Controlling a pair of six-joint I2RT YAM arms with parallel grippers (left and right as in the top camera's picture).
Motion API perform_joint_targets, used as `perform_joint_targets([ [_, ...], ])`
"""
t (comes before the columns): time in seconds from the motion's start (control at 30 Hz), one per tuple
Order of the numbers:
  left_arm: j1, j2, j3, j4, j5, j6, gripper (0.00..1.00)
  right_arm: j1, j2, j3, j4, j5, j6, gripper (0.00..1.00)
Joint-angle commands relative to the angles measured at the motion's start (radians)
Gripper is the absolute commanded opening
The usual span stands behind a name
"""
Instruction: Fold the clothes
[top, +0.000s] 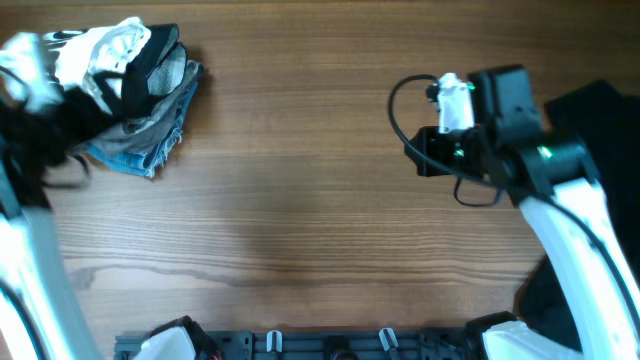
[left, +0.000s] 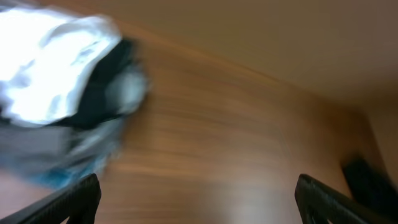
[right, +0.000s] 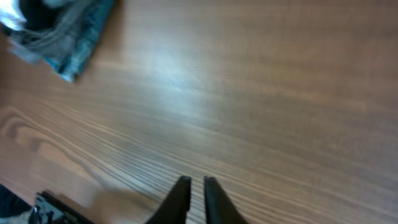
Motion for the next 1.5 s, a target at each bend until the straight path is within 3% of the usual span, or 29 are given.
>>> perform_joint_targets([
  [0.0, -0.274, -0.165, -0.003, -0.129, -0.099, 0.195, 1.00, 0.001, -0.222, 0.006, 0.026, 0.006, 0.032, 0.23],
  [0.03, -0.393, -0.239, -0.003, -0.182, -0.222, 0.167, 1.00, 0.001, -0.341, 0.006, 0.026, 0.006, 0.032, 0.33],
  [0.1, -0.505, -0.325, -0.003, -0.264, -0.304, 0.147, 1.00, 0.001, -0.455, 0.006, 0.030, 0.030, 0.033, 1.00],
  [0.2, -0.547, -0.405, -0.003, -0.287, -0.300, 0.147, 1.00, 0.001, -0.563, 0.006, 0.029, 0.031, 0.069, 1.00],
  [0.33, -0.547, -0.433, -0.003, -0.290, -0.300, 0.147, 1.00, 0.001, -0.576, 0.006, 0.026, 0.031, 0.481, 1.00],
  [0.47, -0.547, -0.433, -0.003, -0.290, -0.300, 0.147, 1.00, 0.001, -0.575, 0.005, -0.055, 0.146, 0.509, 1.00],
  [0.6, -0.547, -0.433, -0.003, -0.290, -0.300, 0.147, 1.00, 0.005, -0.585, -0.051, 0.007, 0.403, 0.501, 1.00],
  [0.67, -0.547, -0.433, -0.003, -0.290, -0.300, 0.147, 1.00, 0.005, -0.636, -0.167, 0.163, 0.443, 0.426, 1.00],
  [0.73, -0.547, -0.433, -0.003, -0.290, -0.300, 0.147, 1.00, 0.005, -0.753, -0.397, 0.429, 0.416, 0.325, 1.00],
  [0.8, -0.547, -0.433, -0.003, -0.290, -0.299, 0.147, 1.00, 0.005, -0.909, -0.689, 0.650, 0.389, 0.318, 1.00],
  [0.87, -0.547, -0.433, -0.003, -0.290, -0.300, 0.147, 1.00, 0.005, -1.044, -0.904, 0.745, 0.390, 0.320, 1.00],
  [1.0, -0.547, -0.433, -0.003, -0.290, -0.300, 0.147, 1.00, 0.005, -1.263, -1.169, 0.790, 0.390, 0.391, 1.00],
  [1.2, -0.547, -0.433, -0.003, -0.290, -0.300, 0.147, 1.00, 0.005, -1.262, -1.247, 0.843, 0.401, 0.803, 1.00],
  [1.33, -0.547, -0.433, -0.003, -0.290, -0.300, 0.147, 1.00, 0.005, -1.259, -1.247, 0.843, 0.401, 1.339, 1.00],
  [1.43, -0.547, -0.433, -0.003, -0.290, -0.300, 0.147, 1.00, 0.005, -1.259, -1.247, 0.843, 0.401, 1.870, 1.00],
  [1.47, -0.547, -0.433, -0.003, -0.290, -0.300, 0.147, 1.00, 0.005, -1.259, -1.247, 0.844, 0.406, 1.867, 1.00],
])
